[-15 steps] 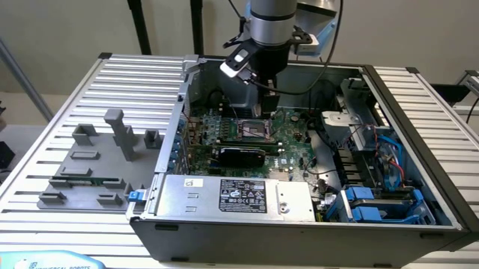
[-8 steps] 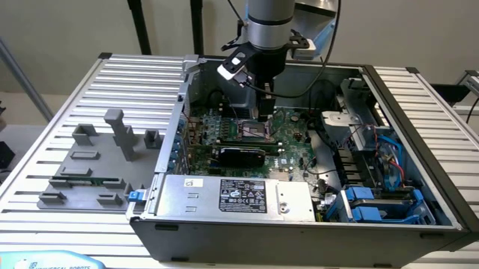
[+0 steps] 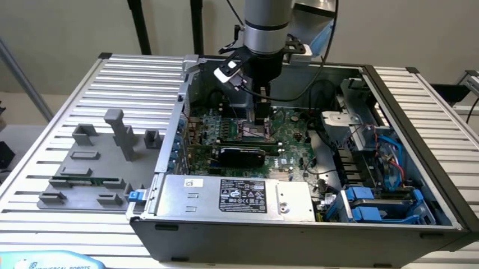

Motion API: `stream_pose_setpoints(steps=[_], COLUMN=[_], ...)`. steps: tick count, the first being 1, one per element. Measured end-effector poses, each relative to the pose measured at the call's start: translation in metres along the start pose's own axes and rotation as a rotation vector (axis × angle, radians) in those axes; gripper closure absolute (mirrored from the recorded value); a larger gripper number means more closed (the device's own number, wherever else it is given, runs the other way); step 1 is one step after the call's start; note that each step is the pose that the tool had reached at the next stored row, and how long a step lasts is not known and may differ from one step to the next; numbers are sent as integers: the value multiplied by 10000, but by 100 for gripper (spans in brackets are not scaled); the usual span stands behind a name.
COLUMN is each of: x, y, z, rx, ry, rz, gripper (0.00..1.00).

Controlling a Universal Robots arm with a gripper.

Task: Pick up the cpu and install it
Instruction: 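Place the cpu into insertion slot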

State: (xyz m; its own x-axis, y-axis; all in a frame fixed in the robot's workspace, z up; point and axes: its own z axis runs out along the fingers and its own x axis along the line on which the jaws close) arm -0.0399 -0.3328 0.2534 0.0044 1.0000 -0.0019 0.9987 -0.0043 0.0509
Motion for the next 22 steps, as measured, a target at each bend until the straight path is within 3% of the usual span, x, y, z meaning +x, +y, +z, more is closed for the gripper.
stream_pose_setpoints(steps=[3, 22], x=[0, 105], y=[-28, -52], z=[34, 272], rx=[38, 44], ry=[-22, -12], rz=[85, 96], gripper=[45, 45])
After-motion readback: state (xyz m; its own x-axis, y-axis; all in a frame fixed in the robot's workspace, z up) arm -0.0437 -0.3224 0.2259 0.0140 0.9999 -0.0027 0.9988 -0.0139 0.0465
